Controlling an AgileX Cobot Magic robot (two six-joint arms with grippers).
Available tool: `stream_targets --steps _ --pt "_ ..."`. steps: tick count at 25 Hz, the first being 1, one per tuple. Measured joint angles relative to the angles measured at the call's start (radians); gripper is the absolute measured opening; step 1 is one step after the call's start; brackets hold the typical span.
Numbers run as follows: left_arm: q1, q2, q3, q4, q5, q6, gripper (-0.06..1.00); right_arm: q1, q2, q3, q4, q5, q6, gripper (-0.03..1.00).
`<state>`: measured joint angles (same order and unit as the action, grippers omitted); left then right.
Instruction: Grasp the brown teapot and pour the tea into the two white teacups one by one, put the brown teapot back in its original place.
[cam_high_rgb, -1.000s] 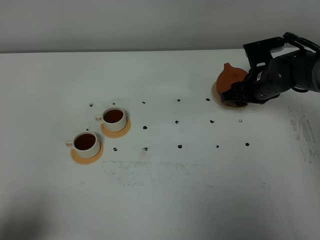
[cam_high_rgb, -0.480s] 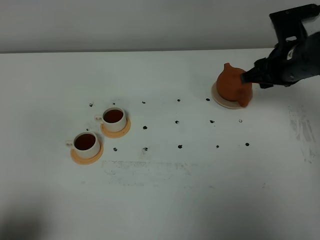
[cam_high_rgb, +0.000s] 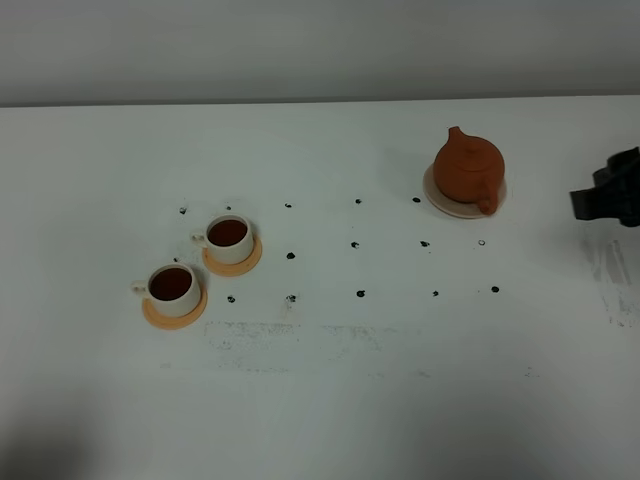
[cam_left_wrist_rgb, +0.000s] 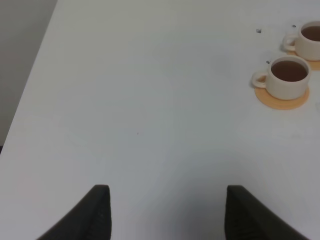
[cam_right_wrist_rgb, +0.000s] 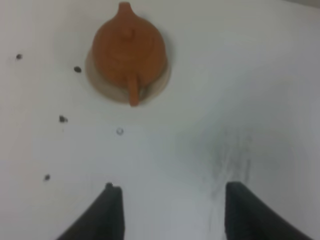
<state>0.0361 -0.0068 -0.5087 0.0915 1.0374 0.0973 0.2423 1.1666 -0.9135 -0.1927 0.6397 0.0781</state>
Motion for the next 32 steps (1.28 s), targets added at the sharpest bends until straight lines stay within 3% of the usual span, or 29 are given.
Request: stream_targets --steps 8,17,19,22,27,32 --pt "0.000 0.000 0.000 0.000 0.000 0.000 0.50 0.000 -0.097 0.002 0.003 0.062 0.001 0.44" --pt "0.000 0.000 0.000 0.000 0.000 0.000 0.50 -0.002 -0.376 0.008 0.028 0.419 -0.028 0.44" --pt "0.000 0.000 0.000 0.000 0.000 0.000 0.50 -0.012 -0.457 0.031 0.031 0.458 -0.063 0.44" --pt "0.000 0.000 0.000 0.000 0.000 0.000 0.50 -0.056 -0.577 0.120 0.059 0.434 -0.100 0.44" --pt "0.000 0.000 0.000 0.000 0.000 0.000 0.50 -0.122 -0.729 0.314 0.163 0.317 -0.184 0.44" --pt "0.000 0.000 0.000 0.000 0.000 0.000 0.50 -0.163 -0.837 0.409 0.268 0.288 -0.292 0.44"
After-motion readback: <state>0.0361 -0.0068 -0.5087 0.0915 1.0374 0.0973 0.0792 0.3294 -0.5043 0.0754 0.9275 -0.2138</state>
